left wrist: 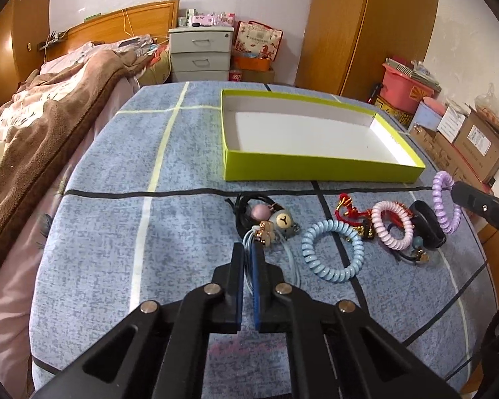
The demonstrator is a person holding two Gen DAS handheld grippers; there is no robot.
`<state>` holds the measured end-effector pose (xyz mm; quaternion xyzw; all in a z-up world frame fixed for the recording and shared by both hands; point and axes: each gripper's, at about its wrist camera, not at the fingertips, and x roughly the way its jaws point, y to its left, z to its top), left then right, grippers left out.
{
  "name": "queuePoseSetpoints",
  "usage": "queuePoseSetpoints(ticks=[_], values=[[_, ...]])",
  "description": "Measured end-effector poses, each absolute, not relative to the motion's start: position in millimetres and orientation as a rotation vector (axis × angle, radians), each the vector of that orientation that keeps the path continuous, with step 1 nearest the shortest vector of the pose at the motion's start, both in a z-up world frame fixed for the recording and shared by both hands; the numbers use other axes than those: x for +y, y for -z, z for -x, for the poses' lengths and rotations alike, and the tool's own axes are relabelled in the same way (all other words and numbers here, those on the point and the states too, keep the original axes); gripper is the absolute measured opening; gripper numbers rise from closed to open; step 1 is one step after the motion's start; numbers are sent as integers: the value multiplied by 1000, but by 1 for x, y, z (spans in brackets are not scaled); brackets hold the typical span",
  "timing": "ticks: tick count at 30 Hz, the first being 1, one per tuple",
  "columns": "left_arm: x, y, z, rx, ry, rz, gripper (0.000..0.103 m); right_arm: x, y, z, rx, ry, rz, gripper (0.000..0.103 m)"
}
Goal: Organize jewelry
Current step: 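Grasp the lavender coil bracelet with the right tool while the left tool grasps the grey flower hair tie, then carry both items into the yellow-green tray and open both tools to release them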
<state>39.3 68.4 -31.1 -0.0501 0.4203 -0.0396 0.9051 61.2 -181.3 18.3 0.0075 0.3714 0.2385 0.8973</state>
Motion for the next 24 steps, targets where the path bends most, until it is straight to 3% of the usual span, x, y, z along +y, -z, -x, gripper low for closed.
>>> queuePoseSetpoints(ticks=[15, 24], values=[[78, -4, -36, 790, 97, 147, 4, -186, -37, -63, 727, -472, -16, 10], [72, -35, -80, 739, 152, 169, 4, -201, -56, -103, 714, -400, -23, 10]])
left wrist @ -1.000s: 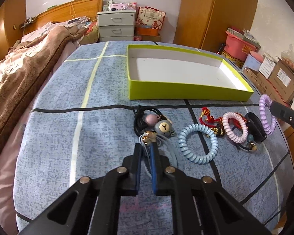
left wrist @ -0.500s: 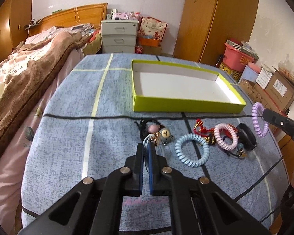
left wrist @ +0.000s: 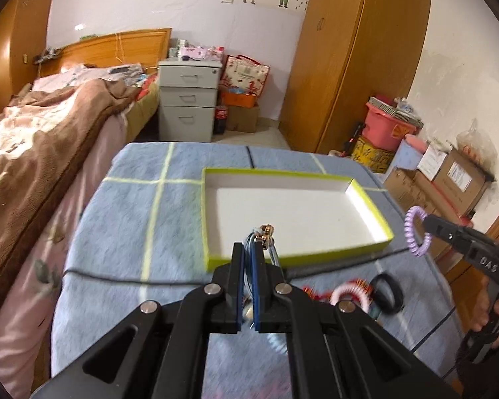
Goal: Organize jewelry
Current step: 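Carry both items into the yellow-green tray and open both tools to release them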
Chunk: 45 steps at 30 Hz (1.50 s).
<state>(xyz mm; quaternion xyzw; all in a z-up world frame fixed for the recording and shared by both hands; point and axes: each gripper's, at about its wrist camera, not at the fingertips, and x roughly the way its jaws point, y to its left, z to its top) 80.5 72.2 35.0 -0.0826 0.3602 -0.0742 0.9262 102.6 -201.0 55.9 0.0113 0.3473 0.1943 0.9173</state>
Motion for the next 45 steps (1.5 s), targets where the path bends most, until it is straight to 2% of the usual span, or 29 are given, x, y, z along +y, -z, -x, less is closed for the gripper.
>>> queuePoseSetpoints(ticks=[7, 19, 32, 45], values=[[66, -36, -127, 753, 181, 186, 4, -210, -56, -157, 737, -353, -44, 10], [60, -3, -201, 836, 168, 189, 4, -199, -7, -239, 874, -298, 13, 10], [56, 33, -227, 931, 140, 174, 4, -194, 20, -260, 922, -271, 109, 10], [50, 37, -233, 959, 130, 157, 5, -184, 25, -262, 920, -262, 165, 10]])
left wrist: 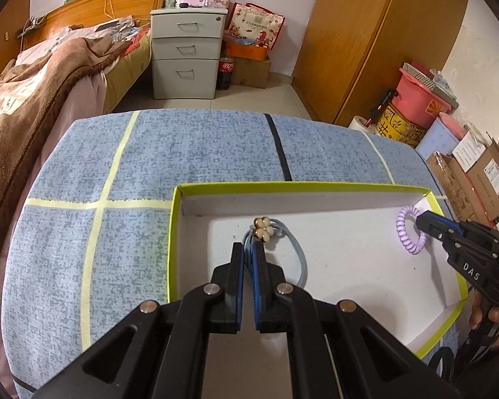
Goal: Organize jewelry
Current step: 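Carry both items into the yellow-green tray and open both tools to release them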
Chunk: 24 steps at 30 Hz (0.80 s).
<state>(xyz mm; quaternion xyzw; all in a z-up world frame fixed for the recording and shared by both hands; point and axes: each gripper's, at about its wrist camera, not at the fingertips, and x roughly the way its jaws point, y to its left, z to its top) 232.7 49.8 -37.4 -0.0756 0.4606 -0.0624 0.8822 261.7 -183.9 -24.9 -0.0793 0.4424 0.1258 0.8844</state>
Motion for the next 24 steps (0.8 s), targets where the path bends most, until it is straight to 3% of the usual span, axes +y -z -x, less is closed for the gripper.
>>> queuePoseSetpoints(ticks=[5, 8, 10, 15, 18, 19, 20, 24], values=[[52, 36, -233, 956, 128, 169, 9, -181, 23, -261, 912, -259, 176, 10], [52, 35, -233, 953, 129, 170, 20, -182, 23, -262, 912, -265, 164, 10], [53, 32, -232, 943, 135, 188, 33, -183, 21, -262, 903, -268, 147, 11], [52, 26, -225, 936, 144, 193, 40, -184, 12, -256, 880, -292, 123, 14], [51, 15, -213, 908, 156, 194, 45, -184, 3, -247, 858, -315, 117, 26], [50, 11, -209, 899, 159, 195, 46, -185, -1, -243, 850, -318, 110, 38], [51, 7, -204, 890, 165, 202, 47, -186, -5, -239, 842, -319, 101, 43], [53, -8, -180, 850, 177, 212, 51, -190, -17, -218, 813, -332, 65, 43]])
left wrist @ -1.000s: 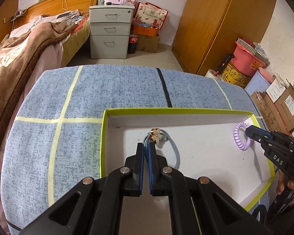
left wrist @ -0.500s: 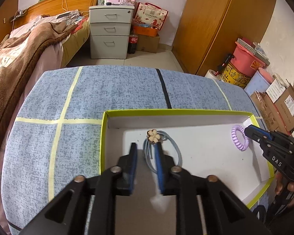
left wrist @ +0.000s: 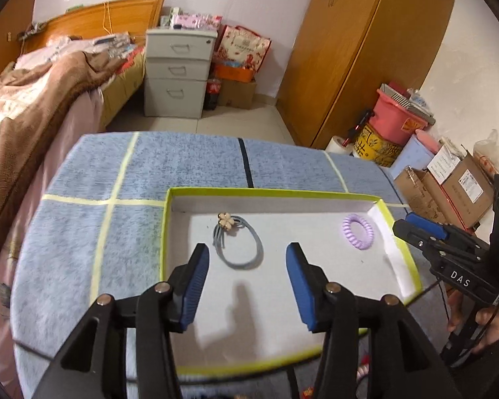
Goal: Organize jewelry
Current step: 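Carry both items into the yellow-green tray and open both tools to release them, then grasp the black band with the right tool while the left tool grasps the light blue coil bracelet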
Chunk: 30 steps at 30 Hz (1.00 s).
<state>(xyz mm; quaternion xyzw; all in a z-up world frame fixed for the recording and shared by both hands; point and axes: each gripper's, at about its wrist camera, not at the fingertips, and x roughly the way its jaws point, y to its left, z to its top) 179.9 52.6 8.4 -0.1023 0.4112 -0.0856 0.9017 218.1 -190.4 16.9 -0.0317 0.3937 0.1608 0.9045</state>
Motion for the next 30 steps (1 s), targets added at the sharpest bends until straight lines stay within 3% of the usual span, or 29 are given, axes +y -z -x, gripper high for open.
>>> queuePoseSetpoints(ticks=[8, 30], values=[[62, -21, -122, 793, 191, 251, 54, -205, -29, -161, 782, -337, 21, 43], [89, 11, -32, 811, 142, 314, 55, -221, 23, -90, 945, -337, 58, 43]])
